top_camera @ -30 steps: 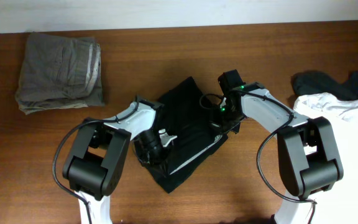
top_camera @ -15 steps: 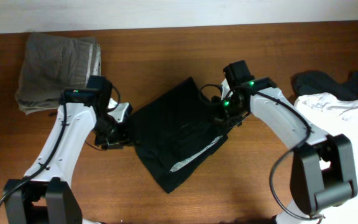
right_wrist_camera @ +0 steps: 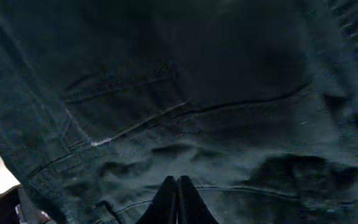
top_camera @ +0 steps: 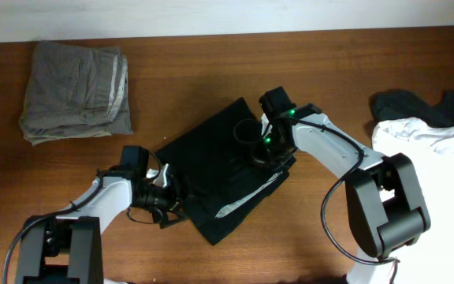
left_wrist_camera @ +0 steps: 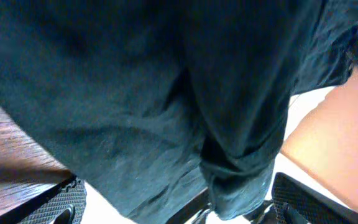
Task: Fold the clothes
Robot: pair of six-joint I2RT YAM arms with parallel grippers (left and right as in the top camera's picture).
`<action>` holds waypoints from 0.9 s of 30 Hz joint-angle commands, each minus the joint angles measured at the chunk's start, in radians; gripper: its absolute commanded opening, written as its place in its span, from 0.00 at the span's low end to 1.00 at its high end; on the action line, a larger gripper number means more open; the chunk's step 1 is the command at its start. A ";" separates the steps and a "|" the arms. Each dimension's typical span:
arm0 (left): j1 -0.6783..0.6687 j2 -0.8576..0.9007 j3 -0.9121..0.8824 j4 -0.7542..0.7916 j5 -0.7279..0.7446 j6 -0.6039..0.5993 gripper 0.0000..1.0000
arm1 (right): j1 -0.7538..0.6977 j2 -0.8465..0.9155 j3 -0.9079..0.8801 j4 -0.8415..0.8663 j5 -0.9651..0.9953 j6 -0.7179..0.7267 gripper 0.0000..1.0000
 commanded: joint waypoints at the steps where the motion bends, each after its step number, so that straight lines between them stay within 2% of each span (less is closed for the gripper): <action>1: -0.002 0.018 -0.031 0.083 -0.061 -0.141 0.94 | 0.026 0.004 0.006 0.000 -0.002 0.012 0.05; 2: -0.002 0.018 -0.031 0.114 -0.061 -0.164 0.91 | 0.032 0.004 0.006 0.000 -0.002 0.013 0.05; 3: -0.002 0.018 -0.031 0.159 -0.065 -0.189 0.77 | 0.039 0.004 0.006 0.000 -0.002 0.017 0.05; 6: -0.007 0.026 -0.031 0.269 -0.072 -0.248 0.60 | 0.045 0.004 0.006 0.005 -0.001 0.031 0.05; 15: -0.124 0.063 -0.031 0.612 -0.072 -0.263 0.59 | 0.044 0.005 0.006 0.004 -0.001 0.030 0.05; 18: -0.128 0.096 -0.031 0.678 -0.071 -0.248 0.47 | 0.046 0.005 0.006 -0.003 -0.002 0.030 0.05; 19: -0.128 0.103 -0.031 0.684 -0.071 -0.249 0.50 | 0.050 0.005 0.006 -0.010 -0.004 0.030 0.05; 20: -0.128 0.103 -0.031 0.683 -0.071 -0.249 0.70 | 0.059 0.005 0.006 -0.023 -0.013 0.030 0.05; 21: -0.128 0.103 -0.031 0.684 -0.071 -0.253 0.77 | 0.077 0.005 0.005 -0.034 -0.012 0.031 0.04; 24: -0.128 0.103 -0.030 0.684 -0.054 -0.268 0.79 | 0.126 0.021 -0.035 -0.001 0.005 0.130 0.04; 27: -0.128 0.103 -0.030 0.680 -0.015 -0.267 0.87 | 0.135 0.085 -0.091 0.090 -0.039 0.211 0.04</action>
